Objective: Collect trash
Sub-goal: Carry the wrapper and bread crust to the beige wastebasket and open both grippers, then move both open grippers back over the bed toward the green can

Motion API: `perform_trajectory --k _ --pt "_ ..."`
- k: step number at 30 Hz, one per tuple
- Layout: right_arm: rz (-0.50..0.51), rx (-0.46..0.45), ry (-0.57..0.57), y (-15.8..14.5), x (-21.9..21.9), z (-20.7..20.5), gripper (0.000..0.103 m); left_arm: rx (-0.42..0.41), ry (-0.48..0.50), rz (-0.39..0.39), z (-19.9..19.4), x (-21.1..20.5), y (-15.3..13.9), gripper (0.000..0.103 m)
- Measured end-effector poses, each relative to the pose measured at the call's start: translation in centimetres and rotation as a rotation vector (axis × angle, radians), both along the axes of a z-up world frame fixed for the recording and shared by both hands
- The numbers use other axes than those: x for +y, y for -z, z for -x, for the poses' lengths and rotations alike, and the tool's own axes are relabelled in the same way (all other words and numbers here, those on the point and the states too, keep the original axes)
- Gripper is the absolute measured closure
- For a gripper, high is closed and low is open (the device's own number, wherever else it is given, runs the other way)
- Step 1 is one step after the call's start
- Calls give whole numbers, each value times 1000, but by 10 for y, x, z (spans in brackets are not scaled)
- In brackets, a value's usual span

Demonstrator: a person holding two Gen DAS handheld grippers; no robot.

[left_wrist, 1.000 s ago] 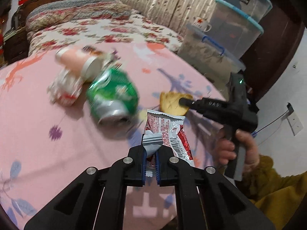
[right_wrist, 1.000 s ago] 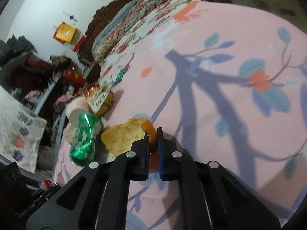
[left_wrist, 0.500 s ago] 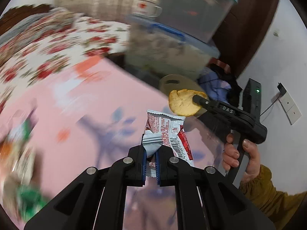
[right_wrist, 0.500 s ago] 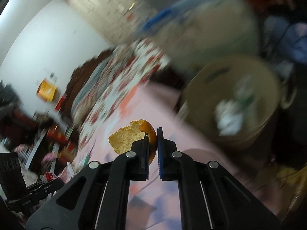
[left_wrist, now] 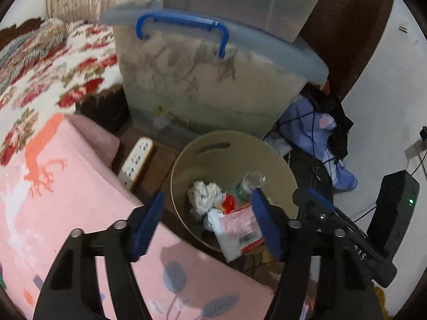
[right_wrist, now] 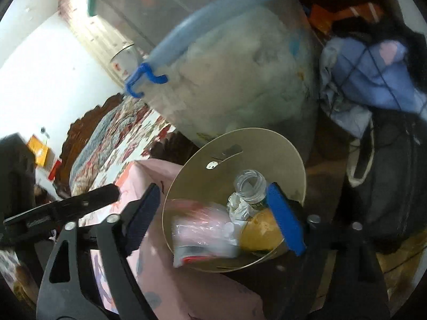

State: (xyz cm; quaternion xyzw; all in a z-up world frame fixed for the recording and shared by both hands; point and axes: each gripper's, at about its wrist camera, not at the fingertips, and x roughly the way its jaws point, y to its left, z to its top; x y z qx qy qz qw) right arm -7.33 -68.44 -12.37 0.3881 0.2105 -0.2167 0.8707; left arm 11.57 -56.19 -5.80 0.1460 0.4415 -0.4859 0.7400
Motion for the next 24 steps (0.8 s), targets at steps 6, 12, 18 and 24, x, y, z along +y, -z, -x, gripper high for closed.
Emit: perform_trajectory --k 6,12,18,24 --pt "-71 -113 5 0 15 9 28 -59 -23 63 16 68 -18 40" --pt "-135 -140 -106 -1 61 -10 28 -114 -106 79 40 171 -21 40" --pt "-176 -108 -265 4 130 -45 28 -138 -224 73 58 276 -10 40" --pt "-188 -46 -437 6 216 -83 28 -161 -390 87 76 381 -2 35"
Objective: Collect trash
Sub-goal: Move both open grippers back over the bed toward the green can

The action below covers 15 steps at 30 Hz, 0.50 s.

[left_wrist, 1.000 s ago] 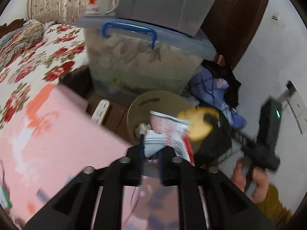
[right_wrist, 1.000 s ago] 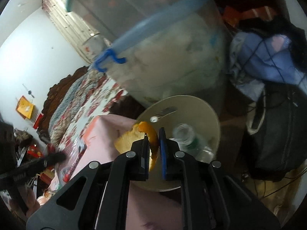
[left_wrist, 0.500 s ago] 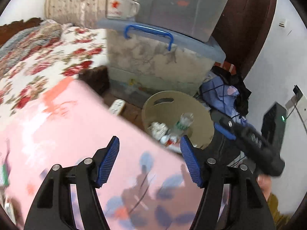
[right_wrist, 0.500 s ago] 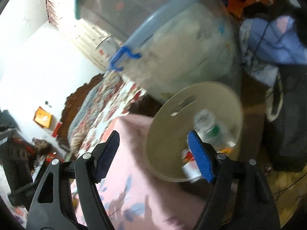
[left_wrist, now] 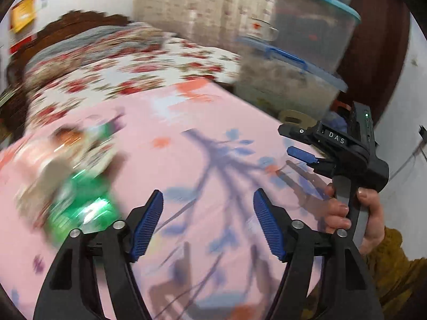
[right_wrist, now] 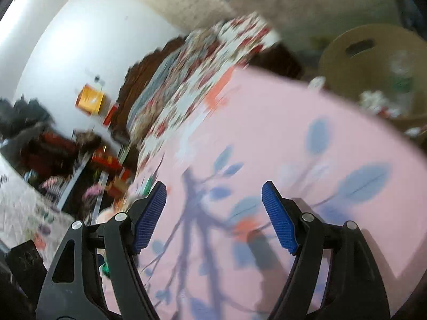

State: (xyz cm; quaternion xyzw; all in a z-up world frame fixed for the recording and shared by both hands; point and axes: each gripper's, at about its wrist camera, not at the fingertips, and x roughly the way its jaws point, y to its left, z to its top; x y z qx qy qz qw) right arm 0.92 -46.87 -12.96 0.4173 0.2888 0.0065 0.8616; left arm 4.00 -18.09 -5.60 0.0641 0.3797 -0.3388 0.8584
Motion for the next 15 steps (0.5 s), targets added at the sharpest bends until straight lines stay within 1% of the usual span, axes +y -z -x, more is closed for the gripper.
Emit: perform_trajectory --k 3,6,9,12,15 --pt "31 15 -89 -5 41 -19 28 10 -80 15 1 48 3 35" --pt "70 12 -173 -15 82 -38 28 27 -154 26 -1 87 8 35" --pt "90 3 -237 -23 118 -53 28 61 -213 53 -6 123 14 35" --pt "103 0 -265 -23 144 -62 28 95 -259 86 -11 153 23 36" --pt "88 -21 -269 -16 152 -66 28 96 -295 95 -12 172 30 36"
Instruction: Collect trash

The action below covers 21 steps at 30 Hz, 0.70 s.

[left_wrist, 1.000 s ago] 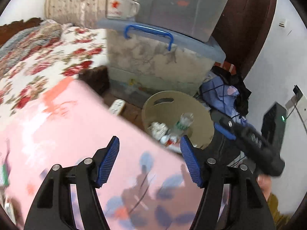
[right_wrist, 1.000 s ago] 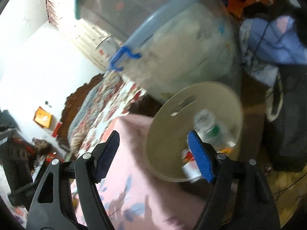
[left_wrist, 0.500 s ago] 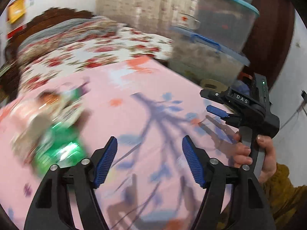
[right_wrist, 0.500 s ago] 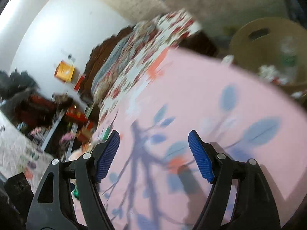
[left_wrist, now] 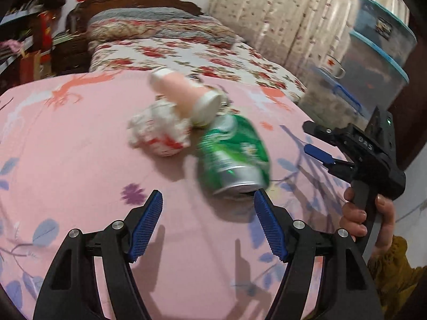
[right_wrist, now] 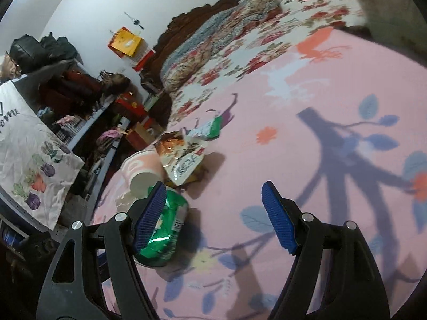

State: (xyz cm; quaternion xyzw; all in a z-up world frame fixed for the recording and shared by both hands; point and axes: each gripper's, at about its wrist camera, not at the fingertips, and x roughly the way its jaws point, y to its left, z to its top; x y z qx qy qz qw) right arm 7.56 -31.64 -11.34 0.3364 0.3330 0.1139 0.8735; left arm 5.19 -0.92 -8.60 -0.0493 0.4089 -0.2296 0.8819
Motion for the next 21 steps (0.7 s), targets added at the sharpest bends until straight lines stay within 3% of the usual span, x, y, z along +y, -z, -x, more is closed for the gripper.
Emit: perform_trajectory --k 6,8,21 --pt "40 6 41 15 3 3 28 -25 -34 -22 2 19 12 35" --pt "47 -23 61 11 -1 8 28 -29 -42 -12 2 26 15 36" --pt "-43 42 122 26 -16 7 28 -15 -47 100 -1 40 15 36"
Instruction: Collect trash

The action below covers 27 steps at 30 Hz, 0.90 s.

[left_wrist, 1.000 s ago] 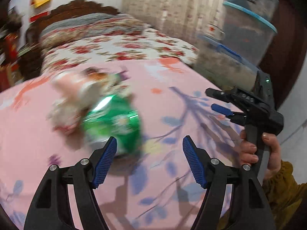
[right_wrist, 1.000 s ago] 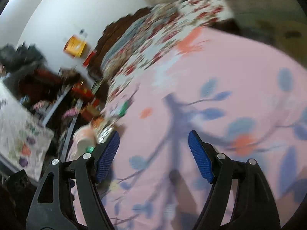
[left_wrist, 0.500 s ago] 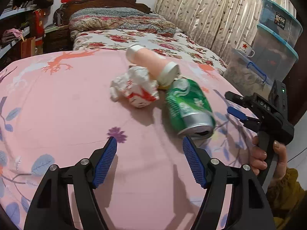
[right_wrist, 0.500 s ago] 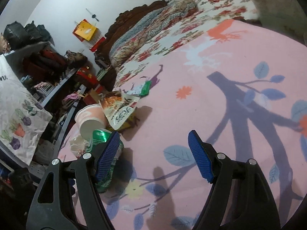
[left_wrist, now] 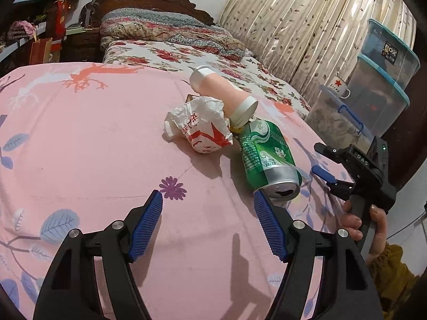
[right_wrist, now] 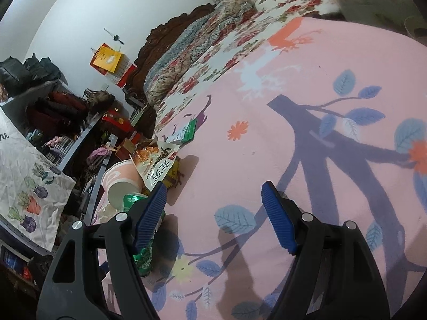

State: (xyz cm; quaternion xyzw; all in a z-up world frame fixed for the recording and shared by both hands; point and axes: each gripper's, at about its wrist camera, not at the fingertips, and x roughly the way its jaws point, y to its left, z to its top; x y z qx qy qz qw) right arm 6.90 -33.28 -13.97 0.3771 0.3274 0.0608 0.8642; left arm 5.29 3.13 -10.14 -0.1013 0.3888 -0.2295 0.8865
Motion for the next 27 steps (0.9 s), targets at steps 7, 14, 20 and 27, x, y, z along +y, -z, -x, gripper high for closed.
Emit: perform_trajectory --k 7,14,20,27 --pt "6 5 -1 0 1 0 28 9 5 14 -2 2 2 36" --pt "8 4 -7 1 0 0 28 27 1 33 -4 5 4 36" --pt "10 6 -7 1 1 -1 28 29 3 37 -3 4 4 36" --pt "19 10 -9 2 0 -1 28 33 3 53 -3 5 5 36"
